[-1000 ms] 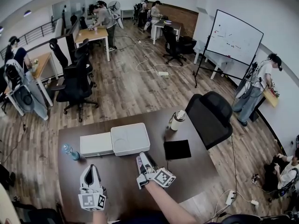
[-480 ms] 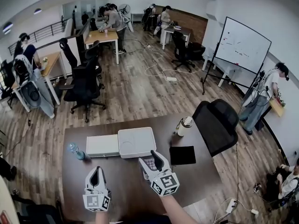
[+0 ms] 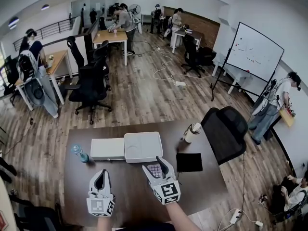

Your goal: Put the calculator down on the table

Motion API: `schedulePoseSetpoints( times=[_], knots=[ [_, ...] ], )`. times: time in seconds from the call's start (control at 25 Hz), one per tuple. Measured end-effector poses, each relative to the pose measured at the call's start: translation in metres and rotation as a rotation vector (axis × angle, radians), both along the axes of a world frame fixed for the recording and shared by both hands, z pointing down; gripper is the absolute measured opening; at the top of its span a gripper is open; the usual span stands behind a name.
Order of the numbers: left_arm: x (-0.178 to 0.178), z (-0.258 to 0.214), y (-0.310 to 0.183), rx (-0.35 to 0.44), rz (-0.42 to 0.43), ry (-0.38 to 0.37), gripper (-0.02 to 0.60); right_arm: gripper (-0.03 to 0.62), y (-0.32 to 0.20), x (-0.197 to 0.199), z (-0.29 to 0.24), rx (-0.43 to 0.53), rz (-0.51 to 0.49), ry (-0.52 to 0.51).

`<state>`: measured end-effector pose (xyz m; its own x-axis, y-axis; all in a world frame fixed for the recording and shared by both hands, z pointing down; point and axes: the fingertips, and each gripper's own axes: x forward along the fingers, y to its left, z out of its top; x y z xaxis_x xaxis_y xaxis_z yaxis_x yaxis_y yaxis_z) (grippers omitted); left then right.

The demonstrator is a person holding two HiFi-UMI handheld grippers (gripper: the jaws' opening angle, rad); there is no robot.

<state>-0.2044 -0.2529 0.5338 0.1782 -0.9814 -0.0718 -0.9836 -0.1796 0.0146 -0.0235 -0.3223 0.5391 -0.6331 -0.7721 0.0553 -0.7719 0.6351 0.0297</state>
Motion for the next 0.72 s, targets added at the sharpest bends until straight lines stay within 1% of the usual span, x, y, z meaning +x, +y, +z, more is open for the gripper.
schedulePoseSetpoints(
  times=[0.12,0.2,0.24,0.28,0.36,0.52,0.72],
  knots=[
    [-0.002,0.000,-0.003,-0.003,0.000,0.013,-0.003,0.268,-0.002,0.000,0.001,-0.008,-0.005,-0.012],
    [-0.005,0.003,-0.005,-0.011,-0.003,0.027,-0.003,0.232,-0.004,0.002,0.000,-0.015,0.002,-0.021],
    [-0.005,0.004,-0.006,-0.015,-0.005,0.033,-0.002,0.204,-0.005,0.004,-0.001,-0.014,0.014,-0.031],
    [-0.006,0.005,-0.005,-0.018,-0.007,0.037,-0.003,0.163,-0.005,0.009,-0.003,-0.011,0.034,-0.046],
    [-0.006,0.005,-0.005,-0.016,-0.007,0.042,-0.002,0.014,-0.006,0.019,-0.005,-0.003,0.084,-0.074],
    [-0.008,0.005,-0.005,-0.010,-0.008,0.045,-0.002,0.012,-0.010,0.029,-0.008,0.018,0.140,-0.067],
    [-0.007,0.008,-0.007,-0.019,-0.008,0.033,-0.003,0.012,-0.013,0.032,-0.005,0.008,0.142,-0.082]
  ],
)
